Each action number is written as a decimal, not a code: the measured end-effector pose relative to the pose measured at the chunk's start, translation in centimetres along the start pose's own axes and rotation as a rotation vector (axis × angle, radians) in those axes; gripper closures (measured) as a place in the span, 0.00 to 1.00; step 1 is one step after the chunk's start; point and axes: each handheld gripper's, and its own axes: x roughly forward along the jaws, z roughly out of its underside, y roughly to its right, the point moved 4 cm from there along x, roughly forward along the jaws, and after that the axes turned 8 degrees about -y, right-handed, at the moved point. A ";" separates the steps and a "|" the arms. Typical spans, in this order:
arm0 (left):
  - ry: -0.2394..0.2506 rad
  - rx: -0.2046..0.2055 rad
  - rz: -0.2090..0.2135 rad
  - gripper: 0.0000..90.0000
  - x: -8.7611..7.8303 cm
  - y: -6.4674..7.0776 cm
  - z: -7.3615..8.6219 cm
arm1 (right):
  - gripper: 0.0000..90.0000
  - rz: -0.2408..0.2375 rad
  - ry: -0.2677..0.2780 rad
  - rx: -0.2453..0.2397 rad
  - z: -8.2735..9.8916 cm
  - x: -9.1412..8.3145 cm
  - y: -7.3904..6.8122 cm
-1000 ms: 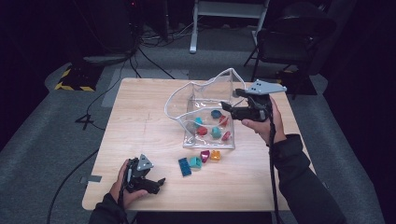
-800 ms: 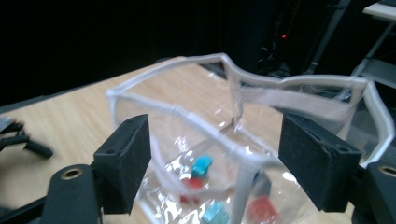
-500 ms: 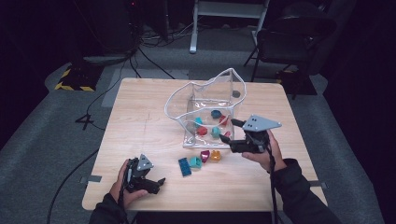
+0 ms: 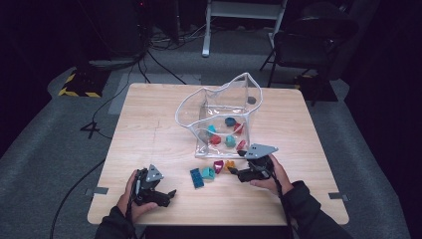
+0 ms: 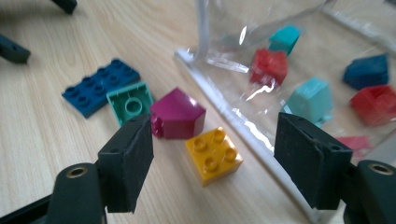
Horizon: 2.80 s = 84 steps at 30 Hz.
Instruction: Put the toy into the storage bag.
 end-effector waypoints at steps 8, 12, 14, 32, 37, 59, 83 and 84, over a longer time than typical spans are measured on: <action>0.000 0.000 0.000 0.00 0.0 0.0 0.0 | 0.32 -0.011 -0.089 -0.043 1.4 3.3 -0.6; 0.000 0.000 0.000 0.00 0.0 0.0 0.0 | 0.31 -0.013 -0.108 -0.036 1.9 4.4 -0.6; 0.000 0.000 0.000 0.00 0.0 0.0 0.0 | 0.31 -0.002 -0.101 -0.018 1.8 4.6 -0.4; 0.001 -0.006 0.000 0.00 0.0 0.0 0.0 | 0.66 -0.053 -0.052 -0.001 2.7 4.0 -0.4; 0.000 -0.006 -0.001 0.00 0.0 0.0 0.0 | 0.66 -0.049 -0.034 -0.009 2.7 2.6 -0.4; 0.002 -0.003 -0.001 0.00 0.0 0.0 0.0 | 0.66 0.057 0.127 -0.002 -0.5 -5.8 0.6; 0.001 -0.005 0.000 0.00 0.0 0.0 0.0 | 0.66 0.124 0.245 0.006 -7.2 -12.1 3.1; 0.001 -0.005 0.000 0.00 0.0 0.0 0.0 | 0.66 0.124 0.248 0.007 -7.5 -12.3 3.1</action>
